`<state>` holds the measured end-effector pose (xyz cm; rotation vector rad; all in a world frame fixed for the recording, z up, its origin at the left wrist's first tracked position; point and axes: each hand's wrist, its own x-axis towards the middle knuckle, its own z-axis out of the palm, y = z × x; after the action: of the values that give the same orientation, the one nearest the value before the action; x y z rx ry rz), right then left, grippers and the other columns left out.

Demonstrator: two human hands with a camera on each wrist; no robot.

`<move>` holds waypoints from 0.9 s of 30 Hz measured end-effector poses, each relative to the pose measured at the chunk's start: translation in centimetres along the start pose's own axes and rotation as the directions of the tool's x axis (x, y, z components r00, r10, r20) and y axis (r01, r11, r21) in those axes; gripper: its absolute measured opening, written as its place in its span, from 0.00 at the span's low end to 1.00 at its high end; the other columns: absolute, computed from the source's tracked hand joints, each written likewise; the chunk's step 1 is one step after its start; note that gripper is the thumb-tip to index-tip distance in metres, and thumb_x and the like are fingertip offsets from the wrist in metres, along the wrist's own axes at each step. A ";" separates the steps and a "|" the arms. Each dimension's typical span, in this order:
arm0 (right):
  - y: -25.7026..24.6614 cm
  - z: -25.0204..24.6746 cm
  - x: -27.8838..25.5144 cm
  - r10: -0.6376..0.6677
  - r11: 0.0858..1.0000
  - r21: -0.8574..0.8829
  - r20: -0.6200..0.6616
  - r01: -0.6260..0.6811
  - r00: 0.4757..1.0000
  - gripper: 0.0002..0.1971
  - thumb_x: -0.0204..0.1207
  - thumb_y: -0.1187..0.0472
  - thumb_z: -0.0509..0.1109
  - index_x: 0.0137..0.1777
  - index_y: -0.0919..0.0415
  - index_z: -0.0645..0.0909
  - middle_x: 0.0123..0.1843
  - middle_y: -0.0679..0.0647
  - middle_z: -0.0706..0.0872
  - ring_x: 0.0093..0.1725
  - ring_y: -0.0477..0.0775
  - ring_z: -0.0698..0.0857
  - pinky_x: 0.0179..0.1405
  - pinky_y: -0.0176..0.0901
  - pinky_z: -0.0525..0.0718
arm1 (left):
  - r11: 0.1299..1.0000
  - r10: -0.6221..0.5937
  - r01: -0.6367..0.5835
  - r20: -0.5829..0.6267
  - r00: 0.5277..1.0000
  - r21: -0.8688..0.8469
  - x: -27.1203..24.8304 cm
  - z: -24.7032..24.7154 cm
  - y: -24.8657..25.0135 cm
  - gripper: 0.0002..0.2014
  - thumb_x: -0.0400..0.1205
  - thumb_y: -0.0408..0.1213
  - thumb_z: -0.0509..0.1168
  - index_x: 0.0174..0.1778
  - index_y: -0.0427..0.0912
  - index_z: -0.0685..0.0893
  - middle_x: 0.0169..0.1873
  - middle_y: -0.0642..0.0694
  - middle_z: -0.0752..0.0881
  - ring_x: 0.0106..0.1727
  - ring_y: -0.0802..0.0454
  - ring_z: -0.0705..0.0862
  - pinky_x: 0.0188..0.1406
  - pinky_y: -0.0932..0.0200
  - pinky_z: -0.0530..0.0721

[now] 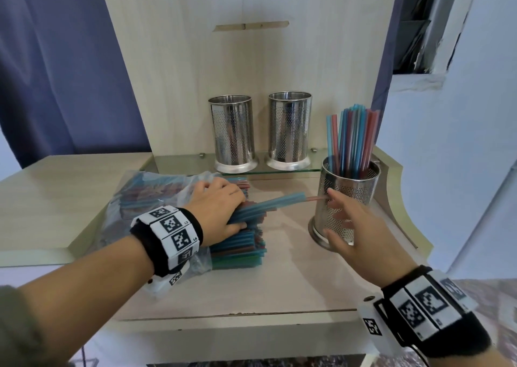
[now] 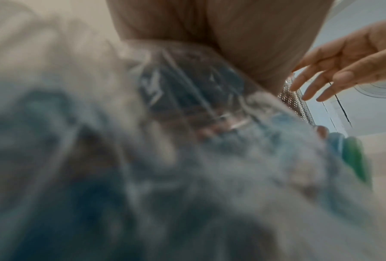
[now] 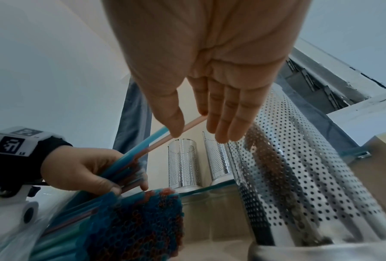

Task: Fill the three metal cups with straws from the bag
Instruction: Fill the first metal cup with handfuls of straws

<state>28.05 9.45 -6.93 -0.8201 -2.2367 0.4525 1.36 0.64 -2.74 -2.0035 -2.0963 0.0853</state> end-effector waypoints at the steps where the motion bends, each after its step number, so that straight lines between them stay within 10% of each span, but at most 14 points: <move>1: -0.1 0.0 0.2 -0.007 1.000 -0.003 -0.007 0.007 1.000 0.36 0.74 0.59 0.74 0.81 0.50 0.64 0.66 0.47 0.79 0.57 0.43 0.79 0.63 0.40 0.79 | 1.000 0.013 -0.013 0.002 1.000 0.006 0.1 -0.2 0.1 0.21 0.81 0.60 0.60 0.66 0.53 0.74 0.68 0.57 0.74 0.71 0.51 0.65 0.70 0.46 0.61; 13: -1.4 0.3 0.5 0.106 0.978 0.192 -0.129 -0.080 0.986 0.37 0.73 0.64 0.75 0.76 0.43 0.60 0.55 0.37 0.76 0.50 0.40 0.81 0.49 0.39 0.81 | 0.934 0.092 -0.098 -0.034 0.995 -0.343 1.6 -1.7 0.3 0.17 0.83 0.47 0.65 0.65 0.49 0.73 0.56 0.53 0.83 0.53 0.53 0.81 0.50 0.65 0.69; 18: -1.7 1.3 0.6 0.167 0.974 0.137 0.091 -0.178 0.982 0.41 0.75 0.58 0.74 0.83 0.47 0.54 0.63 0.44 0.77 0.55 0.40 0.81 0.56 0.43 0.82 | 0.915 0.120 -0.131 -0.052 0.991 -0.382 2.9 -3.3 1.0 0.15 0.84 0.47 0.64 0.63 0.47 0.72 0.45 0.54 0.80 0.40 0.56 0.79 0.41 0.61 0.73; 22: -2.9 3.3 1.3 0.123 0.988 0.040 0.393 -0.150 0.911 0.50 0.75 0.51 0.72 0.86 0.53 0.40 0.85 0.51 0.60 0.80 0.49 0.66 0.79 0.41 0.66 | 0.882 0.146 -0.191 -0.135 0.980 -0.430 3.7 -4.7 1.6 0.16 0.84 0.47 0.64 0.63 0.44 0.72 0.39 0.57 0.77 0.36 0.65 0.76 0.34 0.72 0.70; 27: -4.9 5.7 2.9 0.086 0.967 0.162 0.525 -0.198 0.847 0.50 0.74 0.50 0.75 0.86 0.57 0.45 0.82 0.48 0.66 0.81 0.47 0.65 0.71 0.23 0.61 | 0.837 0.130 -0.231 -0.230 0.964 -0.497 4.1 -6.0 1.6 0.12 0.83 0.46 0.64 0.57 0.48 0.70 0.36 0.55 0.76 0.33 0.60 0.75 0.31 0.66 0.68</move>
<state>20.28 7.36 -6.90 -0.8248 -2.5539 1.0742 4.12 4.04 3.30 -2.3863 -1.9424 -0.6895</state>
